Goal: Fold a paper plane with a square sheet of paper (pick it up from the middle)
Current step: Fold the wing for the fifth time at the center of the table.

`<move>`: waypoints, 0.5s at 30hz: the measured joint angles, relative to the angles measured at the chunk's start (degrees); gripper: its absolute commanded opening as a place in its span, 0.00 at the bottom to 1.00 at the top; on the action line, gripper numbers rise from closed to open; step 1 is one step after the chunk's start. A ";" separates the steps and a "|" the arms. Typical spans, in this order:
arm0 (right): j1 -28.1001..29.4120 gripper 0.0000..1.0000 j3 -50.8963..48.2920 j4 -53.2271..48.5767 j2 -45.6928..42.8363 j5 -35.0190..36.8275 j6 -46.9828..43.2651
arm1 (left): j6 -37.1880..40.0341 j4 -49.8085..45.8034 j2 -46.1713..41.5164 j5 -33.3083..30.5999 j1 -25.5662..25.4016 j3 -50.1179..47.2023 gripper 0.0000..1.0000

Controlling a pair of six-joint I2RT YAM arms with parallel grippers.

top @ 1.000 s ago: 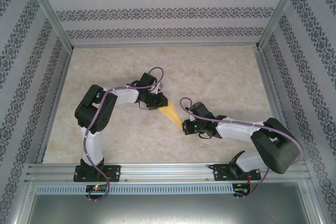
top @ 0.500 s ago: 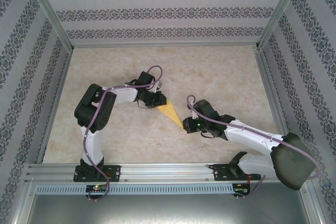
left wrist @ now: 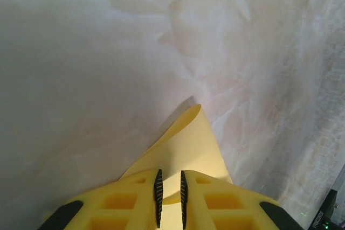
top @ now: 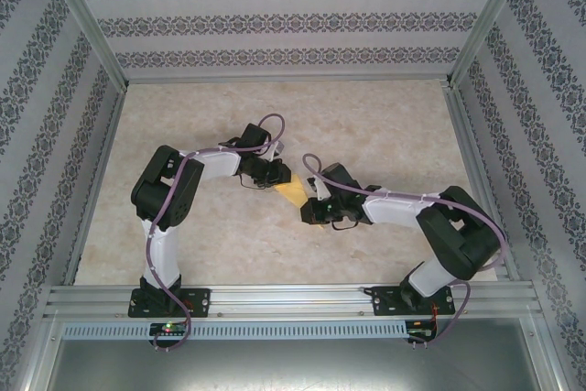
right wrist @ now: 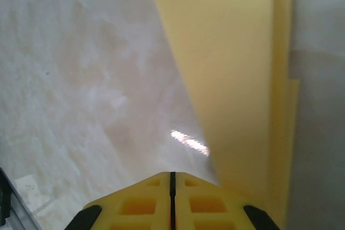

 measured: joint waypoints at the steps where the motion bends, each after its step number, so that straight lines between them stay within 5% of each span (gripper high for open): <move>1: -0.63 0.08 -0.28 0.11 0.17 -0.48 0.00 | 0.28 -0.15 0.09 0.02 0.00 0.09 0.22; 15: -2.49 0.07 -6.95 4.00 -2.14 -2.54 0.04 | 2.16 -2.75 1.60 1.29 0.00 2.64 0.22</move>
